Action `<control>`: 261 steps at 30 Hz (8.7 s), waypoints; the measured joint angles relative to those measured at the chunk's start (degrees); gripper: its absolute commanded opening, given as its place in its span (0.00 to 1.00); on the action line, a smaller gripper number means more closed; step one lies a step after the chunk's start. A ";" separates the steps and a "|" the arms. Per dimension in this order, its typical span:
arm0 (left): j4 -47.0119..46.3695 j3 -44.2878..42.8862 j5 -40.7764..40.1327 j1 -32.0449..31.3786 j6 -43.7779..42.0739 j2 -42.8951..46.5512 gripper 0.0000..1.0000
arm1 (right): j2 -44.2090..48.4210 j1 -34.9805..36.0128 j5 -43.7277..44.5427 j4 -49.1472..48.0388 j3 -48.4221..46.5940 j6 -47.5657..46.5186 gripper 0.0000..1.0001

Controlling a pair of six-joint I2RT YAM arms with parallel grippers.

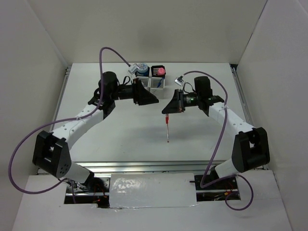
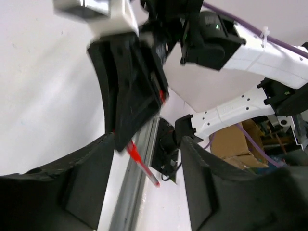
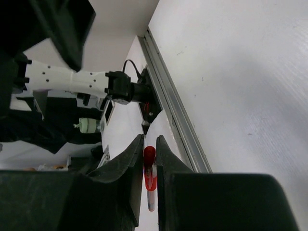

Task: Sort the stationery into containers
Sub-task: Close the pen cap on the pen, then place the pen in the storage box.

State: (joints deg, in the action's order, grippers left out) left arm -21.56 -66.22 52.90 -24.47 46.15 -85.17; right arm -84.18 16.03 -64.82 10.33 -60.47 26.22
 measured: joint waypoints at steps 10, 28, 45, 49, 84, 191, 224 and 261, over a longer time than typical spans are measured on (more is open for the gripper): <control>9.68 7.65 -3.21 -3.50 -12.04 14.62 0.75 | 9.40 -7.87 4.63 -11.87 -3.30 10.38 0.00; 16.92 3.98 -7.45 -12.28 -22.23 12.85 0.75 | 16.96 -3.41 9.99 -19.98 -8.00 14.86 0.00; 16.41 2.03 -7.91 -13.33 -21.97 10.54 0.71 | 17.11 -2.27 11.06 -21.62 -8.00 17.99 0.00; 16.39 2.01 -7.89 -13.40 -21.94 10.25 0.68 | 17.11 -1.92 11.08 -21.86 -8.00 18.32 0.00; 16.06 0.83 -4.33 -12.26 -17.25 8.83 0.00 | 19.58 2.16 16.70 -18.25 -6.47 7.65 0.00; 13.90 3.82 -3.63 -9.18 -18.75 9.14 0.00 | 12.72 -1.44 8.41 -17.53 -9.40 11.89 0.00; 22.95 2.82 -15.50 7.69 -18.78 13.35 0.99 | 4.61 -1.60 30.99 -5.22 -23.63 -13.09 0.00; 28.09 4.02 -21.86 23.54 -12.63 5.53 0.99 | -30.53 6.27 65.92 -22.69 -34.03 -14.91 0.35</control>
State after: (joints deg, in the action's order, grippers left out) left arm 6.52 -62.19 31.05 -0.93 33.52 -79.64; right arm -114.72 22.31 1.10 -12.36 -94.50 11.31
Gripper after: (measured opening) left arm 0.993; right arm 0.241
